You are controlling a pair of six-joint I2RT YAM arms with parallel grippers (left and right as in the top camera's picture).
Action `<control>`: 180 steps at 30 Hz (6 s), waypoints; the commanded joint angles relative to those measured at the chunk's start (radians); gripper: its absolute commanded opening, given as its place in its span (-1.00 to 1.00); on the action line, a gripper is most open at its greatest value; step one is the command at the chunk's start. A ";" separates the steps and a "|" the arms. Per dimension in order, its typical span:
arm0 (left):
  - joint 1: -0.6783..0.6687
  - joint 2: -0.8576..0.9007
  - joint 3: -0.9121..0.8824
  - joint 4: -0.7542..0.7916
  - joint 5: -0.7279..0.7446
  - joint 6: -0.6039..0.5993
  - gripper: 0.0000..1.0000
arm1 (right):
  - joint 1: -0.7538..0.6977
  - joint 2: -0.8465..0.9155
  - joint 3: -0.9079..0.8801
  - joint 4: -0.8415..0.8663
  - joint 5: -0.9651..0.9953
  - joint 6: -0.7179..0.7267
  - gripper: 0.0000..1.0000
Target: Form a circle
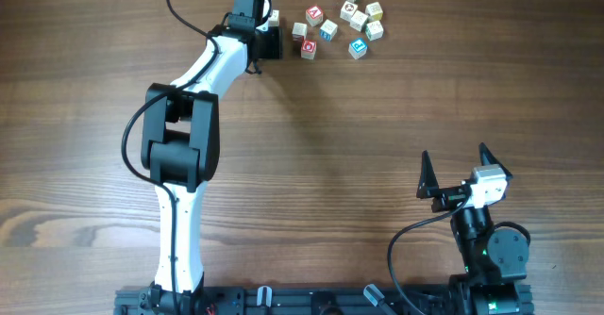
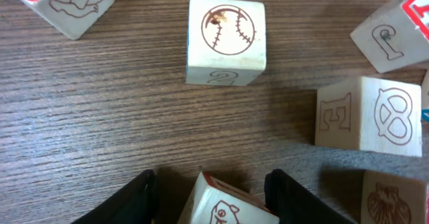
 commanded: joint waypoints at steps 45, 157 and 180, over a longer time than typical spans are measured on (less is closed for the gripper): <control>-0.240 -0.269 -0.433 -0.041 0.029 0.154 -0.51 | 0.004 -0.004 -0.001 0.002 -0.013 -0.018 0.99; -0.092 -0.269 0.245 -0.424 0.038 -0.022 -0.40 | 0.004 -0.004 -0.001 0.002 -0.013 -0.018 0.99; -0.430 -0.435 -0.398 -0.682 0.015 -0.189 -0.73 | 0.004 -0.004 -0.001 0.002 -0.013 -0.018 0.99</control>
